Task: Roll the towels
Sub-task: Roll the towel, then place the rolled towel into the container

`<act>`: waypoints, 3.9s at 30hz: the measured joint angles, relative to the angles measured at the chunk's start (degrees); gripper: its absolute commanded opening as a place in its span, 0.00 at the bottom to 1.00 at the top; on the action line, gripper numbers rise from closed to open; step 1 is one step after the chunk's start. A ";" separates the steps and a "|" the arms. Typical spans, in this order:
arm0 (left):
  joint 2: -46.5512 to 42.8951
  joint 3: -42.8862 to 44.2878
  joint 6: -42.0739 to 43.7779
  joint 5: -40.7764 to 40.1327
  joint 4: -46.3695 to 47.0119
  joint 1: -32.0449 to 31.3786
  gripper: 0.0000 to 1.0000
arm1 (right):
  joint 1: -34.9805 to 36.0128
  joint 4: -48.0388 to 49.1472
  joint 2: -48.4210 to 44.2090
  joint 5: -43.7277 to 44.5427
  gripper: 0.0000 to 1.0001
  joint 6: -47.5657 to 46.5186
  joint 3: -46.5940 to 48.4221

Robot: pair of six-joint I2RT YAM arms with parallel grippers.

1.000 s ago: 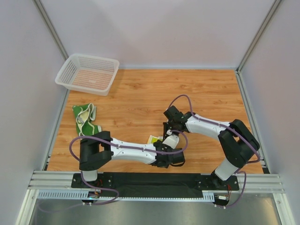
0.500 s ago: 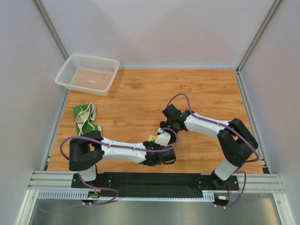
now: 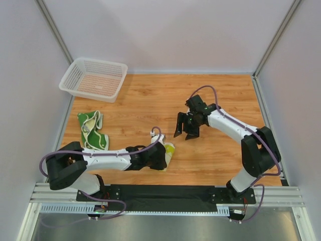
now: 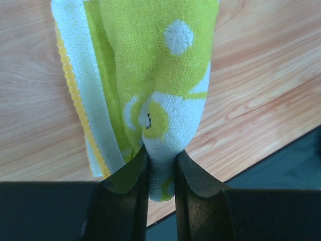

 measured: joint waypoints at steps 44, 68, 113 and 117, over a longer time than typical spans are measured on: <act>0.96 -29.94 -28.59 31.89 50.34 19.04 0.10 | 7.74 44.76 2.89 -22.29 0.50 1.40 -26.34; -0.72 -30.27 -26.43 37.70 51.32 22.40 0.73 | 12.85 59.91 8.46 -21.35 0.00 9.53 -26.93; -6.69 -14.62 -9.07 23.50 13.77 22.08 0.00 | 13.51 41.62 6.23 -13.60 0.24 2.78 -18.99; -7.58 -12.37 -7.15 21.92 8.96 21.84 0.00 | 13.07 39.56 6.16 -12.96 0.41 1.70 -18.12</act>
